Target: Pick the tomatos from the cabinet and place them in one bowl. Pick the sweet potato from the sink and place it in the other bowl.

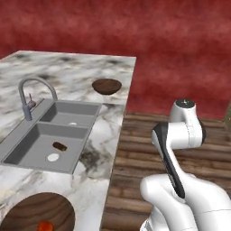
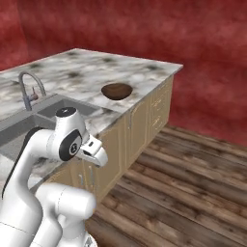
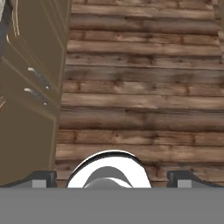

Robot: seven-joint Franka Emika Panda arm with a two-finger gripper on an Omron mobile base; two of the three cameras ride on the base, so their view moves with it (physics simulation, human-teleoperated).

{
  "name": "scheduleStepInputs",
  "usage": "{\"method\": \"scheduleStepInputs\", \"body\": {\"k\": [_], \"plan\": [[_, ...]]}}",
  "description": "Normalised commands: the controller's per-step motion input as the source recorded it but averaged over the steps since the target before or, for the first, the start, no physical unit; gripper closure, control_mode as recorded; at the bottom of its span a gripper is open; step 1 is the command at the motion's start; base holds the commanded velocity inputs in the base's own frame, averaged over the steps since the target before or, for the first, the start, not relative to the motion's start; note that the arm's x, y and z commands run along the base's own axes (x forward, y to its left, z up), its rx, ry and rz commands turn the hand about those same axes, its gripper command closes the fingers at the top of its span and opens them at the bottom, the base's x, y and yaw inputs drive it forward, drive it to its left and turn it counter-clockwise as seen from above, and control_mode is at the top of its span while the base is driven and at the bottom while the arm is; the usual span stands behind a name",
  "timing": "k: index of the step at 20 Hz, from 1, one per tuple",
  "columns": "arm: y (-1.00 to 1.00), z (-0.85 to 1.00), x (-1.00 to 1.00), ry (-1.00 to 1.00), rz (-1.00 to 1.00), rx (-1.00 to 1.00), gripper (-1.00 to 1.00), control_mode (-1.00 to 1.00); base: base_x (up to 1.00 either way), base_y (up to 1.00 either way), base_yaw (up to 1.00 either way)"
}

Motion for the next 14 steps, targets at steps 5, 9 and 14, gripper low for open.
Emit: {"method": "scheduleStepInputs", "body": {"k": [5, 9, 14], "plan": [[0.0, 0.0, 0.0, 0.0, 0.0, 0.0, -1.0, 1.0, -0.03, -0.38, -0.32], [0.0, 0.0, 0.0, 0.0, 0.0, 0.0, -1.0, 1.0, -0.03, -0.31, -0.33], [0.0, 0.0, 0.0, 0.0, 0.0, 0.0, -1.0, 1.0, 0.03, -0.2, -0.37]]}}
